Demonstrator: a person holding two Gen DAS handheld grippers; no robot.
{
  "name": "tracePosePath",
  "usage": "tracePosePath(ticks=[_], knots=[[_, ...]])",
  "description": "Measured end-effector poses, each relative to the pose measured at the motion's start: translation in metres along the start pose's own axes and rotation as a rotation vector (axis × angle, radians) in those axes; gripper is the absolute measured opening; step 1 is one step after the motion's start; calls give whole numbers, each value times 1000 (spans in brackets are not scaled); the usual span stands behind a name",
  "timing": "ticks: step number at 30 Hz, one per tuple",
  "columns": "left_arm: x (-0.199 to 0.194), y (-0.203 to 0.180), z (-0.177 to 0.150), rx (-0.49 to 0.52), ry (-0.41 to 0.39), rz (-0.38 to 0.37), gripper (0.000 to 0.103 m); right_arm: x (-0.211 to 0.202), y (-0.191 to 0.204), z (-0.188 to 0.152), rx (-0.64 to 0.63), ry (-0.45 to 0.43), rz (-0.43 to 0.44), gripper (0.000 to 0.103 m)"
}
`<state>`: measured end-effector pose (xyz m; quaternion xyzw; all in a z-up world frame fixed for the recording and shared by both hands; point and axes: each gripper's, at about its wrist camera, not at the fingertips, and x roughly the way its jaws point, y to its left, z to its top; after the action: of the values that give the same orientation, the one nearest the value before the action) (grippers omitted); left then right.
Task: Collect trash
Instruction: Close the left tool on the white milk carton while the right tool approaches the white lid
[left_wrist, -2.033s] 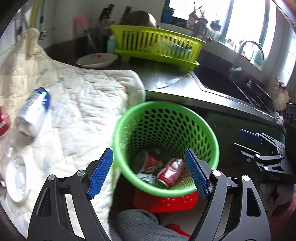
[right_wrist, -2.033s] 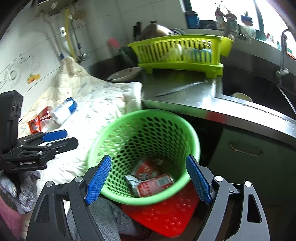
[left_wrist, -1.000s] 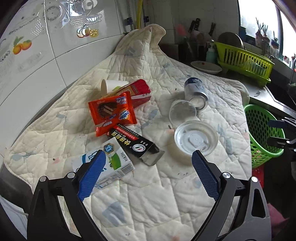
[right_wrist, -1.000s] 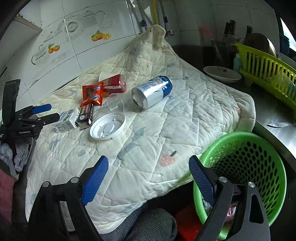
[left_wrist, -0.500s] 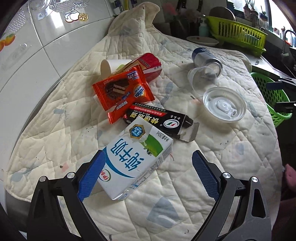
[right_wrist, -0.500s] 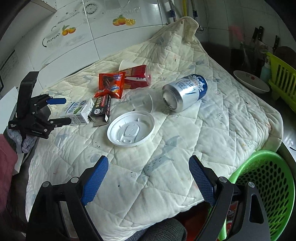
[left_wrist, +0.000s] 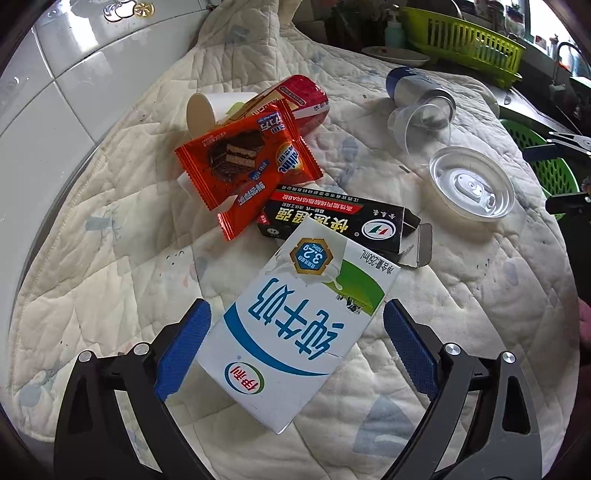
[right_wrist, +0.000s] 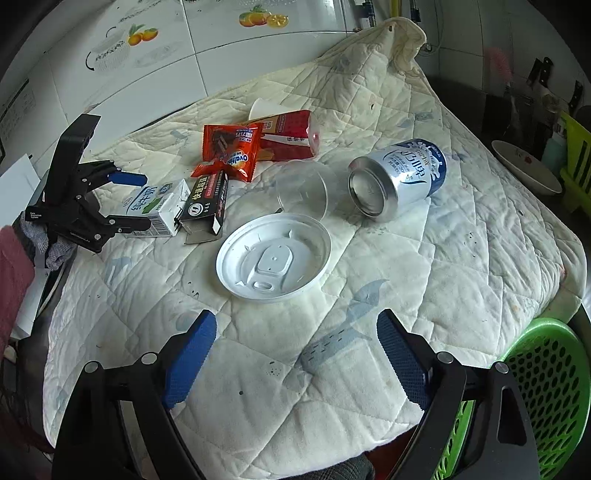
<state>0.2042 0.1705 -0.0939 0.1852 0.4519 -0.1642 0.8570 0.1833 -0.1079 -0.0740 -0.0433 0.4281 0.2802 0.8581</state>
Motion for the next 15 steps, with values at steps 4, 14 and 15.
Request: tracePosePath(ticks=[4, 14, 15], knots=[[8, 1, -1, 24, 18, -3, 93, 10, 3, 6, -9, 14, 6, 86], [8, -1, 5, 41, -2, -31, 93, 41, 7, 18, -28, 63, 14, 86], [9, -1, 5, 45, 2, -30, 93, 45, 8, 20, -32, 68, 13, 87]])
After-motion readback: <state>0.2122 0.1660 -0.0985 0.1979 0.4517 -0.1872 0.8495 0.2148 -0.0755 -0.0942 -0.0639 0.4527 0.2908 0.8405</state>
